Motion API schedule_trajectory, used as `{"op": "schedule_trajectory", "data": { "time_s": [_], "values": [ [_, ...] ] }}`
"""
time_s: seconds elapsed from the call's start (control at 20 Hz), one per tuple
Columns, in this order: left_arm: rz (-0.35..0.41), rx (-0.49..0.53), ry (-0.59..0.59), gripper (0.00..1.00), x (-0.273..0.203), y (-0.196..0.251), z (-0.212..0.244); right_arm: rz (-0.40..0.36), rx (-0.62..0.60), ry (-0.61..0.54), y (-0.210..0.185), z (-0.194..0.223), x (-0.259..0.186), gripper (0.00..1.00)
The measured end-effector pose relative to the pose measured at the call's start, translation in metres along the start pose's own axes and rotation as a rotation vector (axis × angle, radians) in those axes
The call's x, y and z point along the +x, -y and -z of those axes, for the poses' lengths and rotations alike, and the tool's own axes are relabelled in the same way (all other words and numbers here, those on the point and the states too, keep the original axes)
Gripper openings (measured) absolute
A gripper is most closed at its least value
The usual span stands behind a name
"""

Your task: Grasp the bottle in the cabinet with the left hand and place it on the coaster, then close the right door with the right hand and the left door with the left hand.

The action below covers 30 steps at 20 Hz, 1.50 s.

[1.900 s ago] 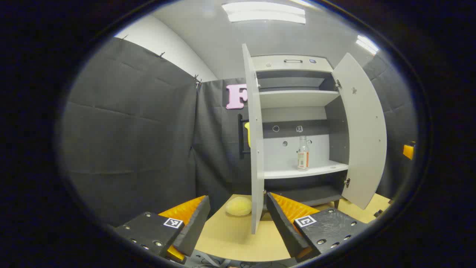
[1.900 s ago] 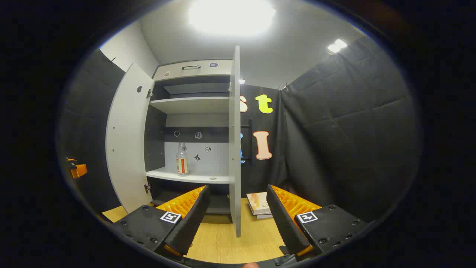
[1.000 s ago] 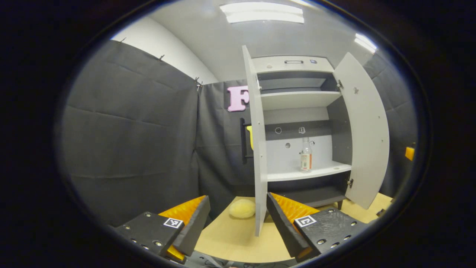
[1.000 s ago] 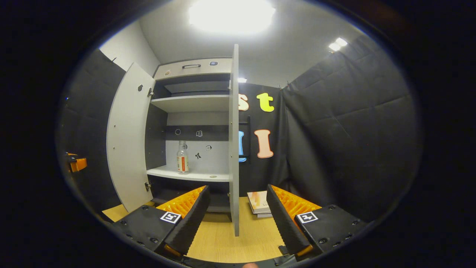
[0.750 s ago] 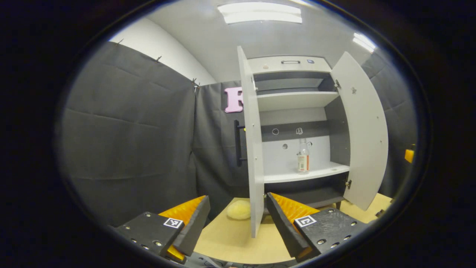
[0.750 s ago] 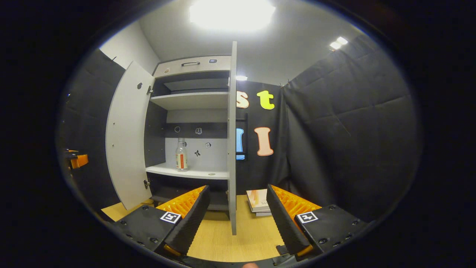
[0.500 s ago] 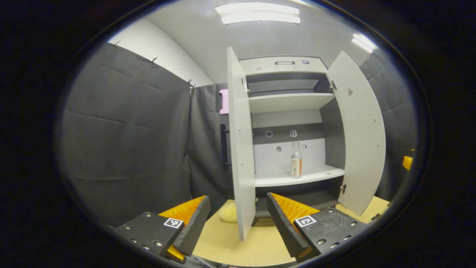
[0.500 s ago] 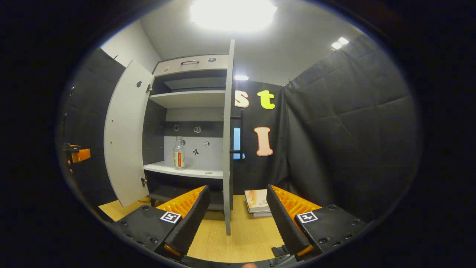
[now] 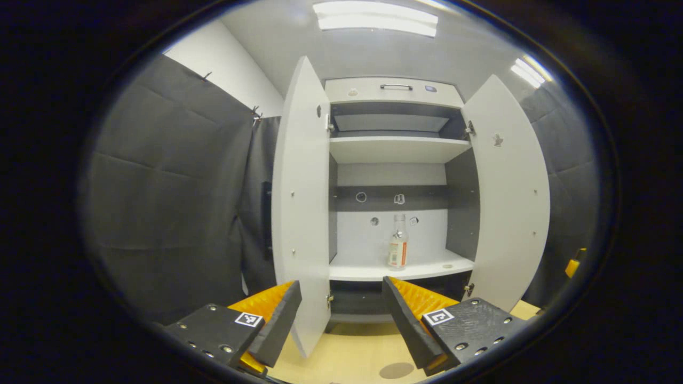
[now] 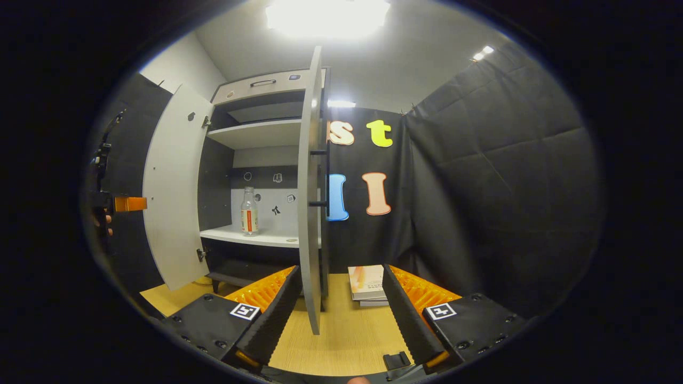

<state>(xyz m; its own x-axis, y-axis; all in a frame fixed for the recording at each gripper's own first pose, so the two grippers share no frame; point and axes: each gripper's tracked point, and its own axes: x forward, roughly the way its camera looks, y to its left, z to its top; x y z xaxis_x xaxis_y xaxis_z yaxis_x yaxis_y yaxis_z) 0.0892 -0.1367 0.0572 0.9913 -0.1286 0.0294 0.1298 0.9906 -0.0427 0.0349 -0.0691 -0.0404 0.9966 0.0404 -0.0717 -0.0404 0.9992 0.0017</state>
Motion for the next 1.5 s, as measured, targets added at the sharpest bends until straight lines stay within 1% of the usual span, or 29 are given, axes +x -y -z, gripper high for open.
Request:
{"op": "schedule_trajectory", "data": {
  "time_s": [0.05, 0.1, 0.25, 0.3, 0.35, 0.45, 0.5, 0.55, 0.6, 0.65, 0.7, 0.85, 0.9, 0.95, 1.05, 1.1, 1.2, 1.5],
  "values": [
    [0.015, 0.007, 0.006, 0.95, 0.012, 0.006, -0.004, 0.004, 0.000, -0.006, 0.001, 0.002, 0.002, 0.97],
    [0.033, 0.015, 0.009, 0.93, 0.024, 0.014, -0.006, 0.012, -0.004, -0.011, 0.003, 0.004, 0.005, 0.97],
    [0.096, 0.030, 0.021, 0.95, 0.064, 0.037, -0.013, 0.050, -0.018, -0.018, 0.009, 0.006, 0.012, 0.97],
    [0.116, 0.031, 0.021, 0.90, 0.076, 0.044, -0.012, 0.063, -0.016, -0.017, 0.011, 0.006, 0.014, 0.97],
    [0.137, 0.029, 0.019, 0.93, 0.090, 0.052, -0.012, 0.076, -0.013, -0.015, 0.011, 0.004, 0.016, 0.97],
    [0.178, 0.020, 0.013, 0.93, 0.119, 0.068, -0.011, 0.102, -0.013, -0.012, 0.013, 0.005, 0.020, 0.97],
    [0.198, 0.012, 0.012, 0.90, 0.133, 0.076, -0.011, 0.118, -0.016, -0.015, 0.015, 0.007, 0.022, 0.97],
    [0.220, 0.003, 0.010, 0.93, 0.147, 0.084, -0.011, 0.135, -0.019, -0.016, 0.017, 0.008, 0.024, 0.97],
    [0.240, -0.005, 0.007, 0.90, 0.158, 0.092, -0.010, 0.148, -0.018, -0.019, 0.018, 0.010, 0.027, 0.97],
    [0.259, -0.011, 0.003, 0.90, 0.172, 0.099, -0.010, 0.158, -0.014, -0.026, 0.018, 0.013, 0.030, 0.97],
    [0.271, -0.017, 0.004, 0.93, 0.185, 0.103, -0.011, 0.169, -0.011, -0.035, 0.018, 0.017, 0.033, 0.97],
    [0.306, -0.026, 0.015, 0.93, 0.225, 0.118, -0.013, 0.222, 0.009, -0.047, 0.023, 0.020, 0.040, 0.97],
    [0.316, -0.025, 0.017, 0.93, 0.237, 0.122, -0.013, 0.239, 0.010, -0.046, 0.025, 0.022, 0.042, 0.95],
    [0.324, -0.022, 0.017, 0.95, 0.251, 0.126, -0.012, 0.255, 0.004, -0.049, 0.027, 0.024, 0.044, 0.97],
    [0.342, -0.025, 0.014, 0.93, 0.274, 0.134, -0.010, 0.287, -0.009, -0.061, 0.032, 0.028, 0.046, 0.97],
    [0.353, -0.033, 0.012, 0.93, 0.284, 0.139, -0.009, 0.304, -0.011, -0.065, 0.035, 0.029, 0.046, 0.97],
    [0.367, -0.047, 0.009, 0.95, 0.301, 0.147, -0.008, 0.337, -0.005, -0.069, 0.041, 0.031, 0.046, 0.97],
    [0.388, -0.058, 0.008, 0.93, 0.341, 0.162, -0.008, 0.427, 0.006, -0.067, 0.057, 0.032, 0.044, 0.97]
  ]
}}
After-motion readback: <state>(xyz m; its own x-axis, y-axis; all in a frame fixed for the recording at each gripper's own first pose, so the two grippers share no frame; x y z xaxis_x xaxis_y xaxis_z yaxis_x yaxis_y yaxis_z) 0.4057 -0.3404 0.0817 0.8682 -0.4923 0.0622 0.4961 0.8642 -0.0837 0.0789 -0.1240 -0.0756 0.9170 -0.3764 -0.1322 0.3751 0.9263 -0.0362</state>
